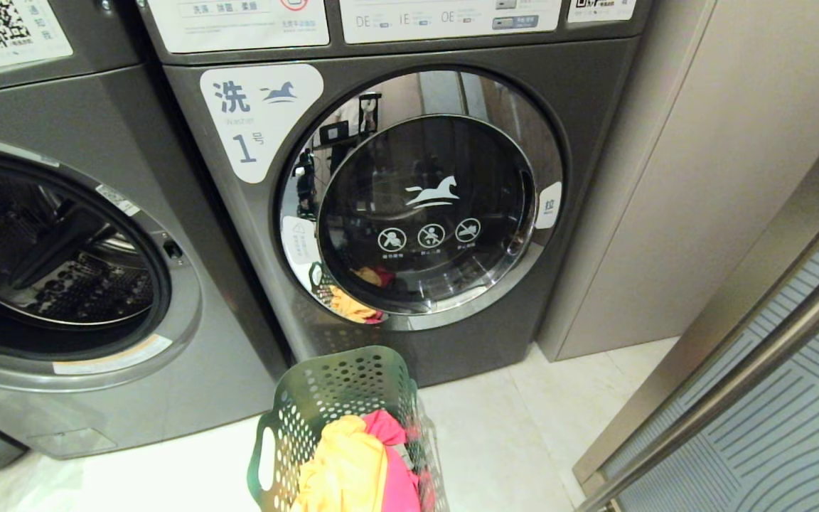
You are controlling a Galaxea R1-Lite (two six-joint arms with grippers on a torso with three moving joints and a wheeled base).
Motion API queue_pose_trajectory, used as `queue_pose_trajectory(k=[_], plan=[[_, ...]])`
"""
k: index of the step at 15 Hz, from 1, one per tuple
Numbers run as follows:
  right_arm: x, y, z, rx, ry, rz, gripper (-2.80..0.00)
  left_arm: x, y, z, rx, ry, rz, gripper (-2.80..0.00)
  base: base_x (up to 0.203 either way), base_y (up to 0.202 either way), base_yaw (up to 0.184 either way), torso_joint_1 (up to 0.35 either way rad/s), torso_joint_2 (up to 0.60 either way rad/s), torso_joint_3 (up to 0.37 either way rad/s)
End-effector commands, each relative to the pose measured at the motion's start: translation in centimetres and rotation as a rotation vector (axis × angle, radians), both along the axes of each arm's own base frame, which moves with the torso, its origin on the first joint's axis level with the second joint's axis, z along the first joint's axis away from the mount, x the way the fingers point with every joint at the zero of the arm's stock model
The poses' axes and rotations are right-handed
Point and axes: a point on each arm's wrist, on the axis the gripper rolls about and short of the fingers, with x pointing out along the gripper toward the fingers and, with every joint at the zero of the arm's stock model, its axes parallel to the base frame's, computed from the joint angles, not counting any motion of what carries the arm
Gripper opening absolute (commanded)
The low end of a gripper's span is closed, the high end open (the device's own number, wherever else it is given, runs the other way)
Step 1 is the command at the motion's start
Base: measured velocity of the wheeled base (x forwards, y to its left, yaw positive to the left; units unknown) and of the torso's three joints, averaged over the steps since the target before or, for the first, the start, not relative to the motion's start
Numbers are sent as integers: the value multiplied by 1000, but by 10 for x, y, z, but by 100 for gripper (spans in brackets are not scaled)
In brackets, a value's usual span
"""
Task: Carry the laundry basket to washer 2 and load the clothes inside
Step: Place the clothes into the washing machine
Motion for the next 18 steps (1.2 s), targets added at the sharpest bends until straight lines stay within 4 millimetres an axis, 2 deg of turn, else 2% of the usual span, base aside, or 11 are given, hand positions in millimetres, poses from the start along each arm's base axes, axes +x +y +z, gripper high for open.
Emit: queue_pose_trajectory(k=[1,4,10,18], plan=[[0,0,0,-3,0,1,-280,3,0,-11,3,41,-2,-280,0,0,0,0,0,0],[0,0,0,3,0,1,-280,3,0,-11,1,41,-2,-280,3,-1,114,5,3,3],[0,0,0,8,-1,-1,-280,3,0,-11,0,42,1,-280,2,-9,185,1,3,-1],[0,0,0,11,-1,-1,-280,3,0,-11,-3,39,-4,-280,1,11,7,1,1,1]])
